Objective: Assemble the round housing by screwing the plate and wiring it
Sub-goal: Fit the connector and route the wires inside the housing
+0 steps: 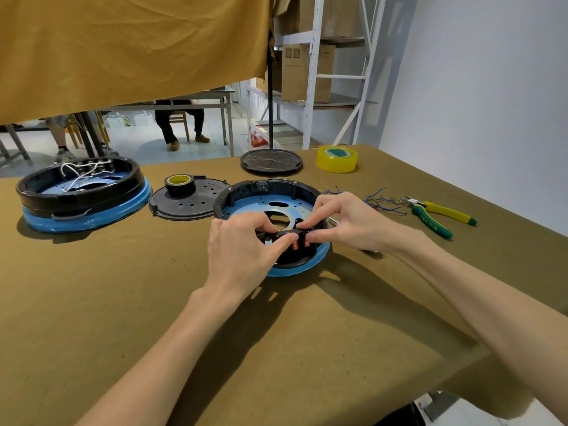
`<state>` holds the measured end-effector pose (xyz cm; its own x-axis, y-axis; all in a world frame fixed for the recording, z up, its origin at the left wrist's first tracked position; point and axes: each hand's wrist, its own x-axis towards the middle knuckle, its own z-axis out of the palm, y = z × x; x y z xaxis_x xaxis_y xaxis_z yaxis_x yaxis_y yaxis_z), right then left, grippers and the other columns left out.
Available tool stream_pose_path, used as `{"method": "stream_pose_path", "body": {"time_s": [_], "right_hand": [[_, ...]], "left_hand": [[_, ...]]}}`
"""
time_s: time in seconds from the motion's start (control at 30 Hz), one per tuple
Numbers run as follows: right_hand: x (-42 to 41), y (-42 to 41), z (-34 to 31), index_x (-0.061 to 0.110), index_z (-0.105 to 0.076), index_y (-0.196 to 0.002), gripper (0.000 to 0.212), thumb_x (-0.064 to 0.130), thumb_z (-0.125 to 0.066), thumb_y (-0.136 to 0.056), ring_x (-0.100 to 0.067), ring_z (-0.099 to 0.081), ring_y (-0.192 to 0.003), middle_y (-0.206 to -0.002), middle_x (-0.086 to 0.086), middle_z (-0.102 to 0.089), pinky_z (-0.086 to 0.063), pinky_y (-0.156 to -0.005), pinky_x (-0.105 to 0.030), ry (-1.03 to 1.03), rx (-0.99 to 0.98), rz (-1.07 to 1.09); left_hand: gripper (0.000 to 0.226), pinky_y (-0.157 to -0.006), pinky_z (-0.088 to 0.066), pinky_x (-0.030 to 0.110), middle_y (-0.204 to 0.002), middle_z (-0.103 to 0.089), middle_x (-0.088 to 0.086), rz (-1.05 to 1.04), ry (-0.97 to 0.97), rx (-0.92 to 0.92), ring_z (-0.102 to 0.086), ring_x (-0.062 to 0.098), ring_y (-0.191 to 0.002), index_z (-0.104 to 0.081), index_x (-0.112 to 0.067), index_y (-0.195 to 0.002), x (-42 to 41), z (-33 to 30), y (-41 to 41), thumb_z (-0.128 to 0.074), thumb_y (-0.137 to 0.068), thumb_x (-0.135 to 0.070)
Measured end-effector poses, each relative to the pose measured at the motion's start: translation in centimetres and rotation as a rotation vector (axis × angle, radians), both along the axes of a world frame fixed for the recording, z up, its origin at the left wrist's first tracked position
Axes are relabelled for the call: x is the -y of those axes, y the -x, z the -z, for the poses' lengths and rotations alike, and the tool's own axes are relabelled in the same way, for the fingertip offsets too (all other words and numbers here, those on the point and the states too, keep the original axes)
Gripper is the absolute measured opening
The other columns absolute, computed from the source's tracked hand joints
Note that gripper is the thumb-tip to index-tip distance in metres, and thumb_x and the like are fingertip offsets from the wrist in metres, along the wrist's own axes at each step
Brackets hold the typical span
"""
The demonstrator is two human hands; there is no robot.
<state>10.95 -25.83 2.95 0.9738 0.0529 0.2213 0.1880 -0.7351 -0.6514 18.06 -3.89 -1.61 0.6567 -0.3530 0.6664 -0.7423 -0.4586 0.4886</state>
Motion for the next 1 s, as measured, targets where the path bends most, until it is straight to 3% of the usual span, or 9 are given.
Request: {"method": "stream_pose_path", "body": {"time_s": [0.17, 0.27, 0.33, 0.43, 0.53, 0.6, 0.8, 0.9, 1.0], "right_hand": [[-0.1, -0.2, 0.0, 0.036, -0.083, -0.101, 0.021, 0.021, -0.083, -0.085, -0.010, -0.061, -0.093, -0.093, 0.008, -0.066, -0.052, -0.092, -0.037, -0.030, -0.015, 0.028], [-0.1, 0.1, 1.1, 0.033, -0.080, -0.108, 0.024, 0.023, -0.080, -0.086, -0.005, -0.063, -0.104, -0.104, 0.012, -0.068, -0.051, -0.095, -0.028, -0.004, 0.073, 0.068], [0.6, 0.2, 2.4, 0.030, -0.077, -0.113, 0.025, 0.029, -0.076, -0.088, -0.004, -0.062, -0.111, -0.112, 0.013, -0.068, -0.048, -0.099, -0.027, -0.078, 0.199, 0.194], [3.1, -0.6, 4.0, 0.026, -0.075, -0.105, 0.013, 0.022, -0.069, -0.094, -0.008, -0.063, -0.101, -0.107, 0.005, -0.066, -0.052, -0.093, -0.034, -0.045, 0.367, 0.580], [7.2, -1.7, 5.3, 0.016, -0.073, -0.116, 0.023, 0.024, -0.060, -0.099, -0.031, -0.061, -0.108, -0.119, -0.013, -0.061, -0.050, -0.096, -0.042, 0.145, 0.144, 0.931], [9.3, -2.3, 5.8, 0.009, -0.068, -0.123, 0.034, 0.032, -0.057, -0.101, -0.040, -0.058, -0.114, -0.127, -0.020, -0.054, -0.048, -0.097, -0.043, 0.188, -0.026, 1.038], [11.3, -4.5, 6.2, 0.015, -0.065, -0.122, 0.038, 0.042, -0.065, -0.096, -0.036, -0.062, -0.114, -0.127, -0.014, -0.061, -0.051, -0.089, -0.043, 0.275, -0.122, 1.098], [11.6, -4.7, 6.1, 0.018, -0.063, -0.112, 0.026, 0.029, -0.073, -0.091, -0.032, -0.063, -0.107, -0.116, -0.009, -0.068, -0.048, -0.080, -0.036, 0.108, -0.003, 1.055], [10.5, -3.9, 5.8, 0.017, -0.057, -0.109, 0.029, 0.014, -0.075, -0.087, -0.027, -0.064, -0.095, -0.099, -0.006, -0.068, -0.052, -0.077, -0.039, 0.008, 0.202, 0.969]], "left_hand": [[0.033, -0.081, -0.034, 0.030, -0.080, -0.067, -0.015, 0.022, 0.003, 0.027, -0.057, 0.004, -0.080, -0.074, -0.026, -0.085, 0.1, 0.2, -0.2, -0.075, -0.082, -0.059], [0.031, -0.083, -0.036, 0.032, -0.083, -0.064, -0.017, 0.044, -0.009, 0.033, -0.056, 0.004, -0.082, -0.068, -0.030, -0.087, 0.1, 0.9, -0.6, -0.071, -0.084, -0.060], [0.030, -0.086, -0.037, 0.033, -0.086, -0.062, -0.018, 0.058, 0.008, 0.030, -0.054, 0.004, -0.085, -0.065, -0.032, -0.089, 0.1, 1.4, -0.7, -0.068, -0.084, -0.061], [0.028, -0.089, -0.036, 0.032, -0.089, -0.059, -0.020, 0.047, 0.039, 0.034, -0.046, -0.002, -0.088, -0.064, -0.032, -0.092, 0.3, 2.0, -0.9, -0.069, -0.085, -0.059], [0.025, -0.091, -0.034, 0.033, -0.092, -0.058, -0.021, 0.066, 0.014, 0.067, -0.040, -0.007, -0.091, -0.063, -0.033, -0.097, 0.0, 2.5, -1.3, -0.067, -0.090, -0.057], [0.024, -0.093, -0.032, 0.030, -0.093, -0.059, -0.022, 0.088, 0.002, 0.074, -0.043, -0.006, -0.093, -0.063, -0.033, -0.099, -0.3, 2.5, -1.4, -0.062, -0.092, -0.057], [0.023, -0.096, -0.026, 0.024, -0.095, -0.060, -0.021, 0.096, -0.018, 0.066, -0.046, -0.004, -0.094, -0.064, -0.031, -0.102, -0.5, 2.3, -1.1, -0.059, -0.092, -0.050], [0.021, -0.096, -0.026, 0.025, -0.097, -0.060, -0.021, 0.113, -0.033, 0.057, -0.044, -0.005, -0.095, -0.065, -0.029, -0.104, -0.7, 2.2, -1.1, -0.065, -0.092, -0.046], [0.022, -0.098, -0.027, 0.026, -0.097, -0.062, -0.019, 0.117, -0.030, 0.045, -0.047, -0.003, -0.097, -0.065, -0.029, -0.104, -0.7, 2.2, -1.1, -0.065, -0.091, -0.047]]}}
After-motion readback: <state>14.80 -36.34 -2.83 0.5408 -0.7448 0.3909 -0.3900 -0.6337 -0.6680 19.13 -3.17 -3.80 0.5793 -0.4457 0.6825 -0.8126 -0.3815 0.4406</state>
